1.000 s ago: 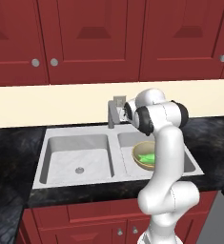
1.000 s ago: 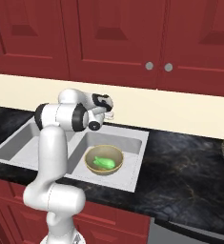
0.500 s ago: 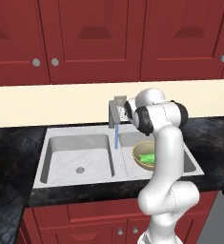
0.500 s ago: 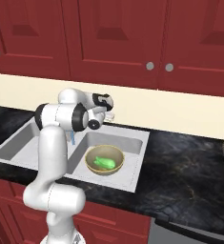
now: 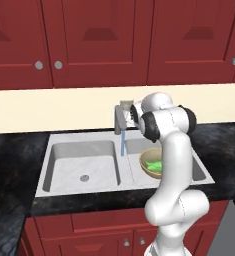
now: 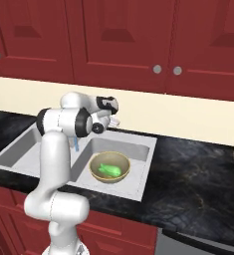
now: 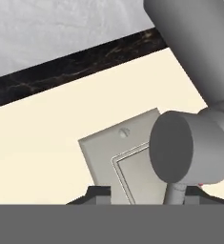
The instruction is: Pick the corn from the cabinet and place it in the bowl. Then pick the bowl and place it in the sink. Then turn on the sink facuet.
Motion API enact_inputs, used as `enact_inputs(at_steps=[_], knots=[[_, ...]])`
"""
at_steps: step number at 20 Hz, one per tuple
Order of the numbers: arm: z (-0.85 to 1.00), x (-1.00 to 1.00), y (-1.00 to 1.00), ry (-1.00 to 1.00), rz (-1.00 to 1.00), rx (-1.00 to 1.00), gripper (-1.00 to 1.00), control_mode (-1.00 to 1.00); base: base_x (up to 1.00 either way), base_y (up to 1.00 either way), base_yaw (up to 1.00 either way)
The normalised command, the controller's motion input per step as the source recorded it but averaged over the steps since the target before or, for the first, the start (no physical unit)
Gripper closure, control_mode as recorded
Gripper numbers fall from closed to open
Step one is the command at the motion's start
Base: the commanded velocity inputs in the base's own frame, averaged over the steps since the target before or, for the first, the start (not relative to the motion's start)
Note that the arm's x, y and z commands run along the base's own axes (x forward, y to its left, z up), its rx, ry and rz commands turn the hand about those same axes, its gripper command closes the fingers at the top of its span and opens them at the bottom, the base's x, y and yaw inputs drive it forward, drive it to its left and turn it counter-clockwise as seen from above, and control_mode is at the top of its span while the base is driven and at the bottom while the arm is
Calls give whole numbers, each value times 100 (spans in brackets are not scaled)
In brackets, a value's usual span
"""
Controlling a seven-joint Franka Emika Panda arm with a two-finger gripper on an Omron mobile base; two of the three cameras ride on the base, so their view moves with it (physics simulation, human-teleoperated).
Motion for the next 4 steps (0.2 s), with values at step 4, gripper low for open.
enact_inputs(at_steps=[4], knots=[[-9, 0, -92, 6, -3, 5, 100, -100, 0, 0, 0]])
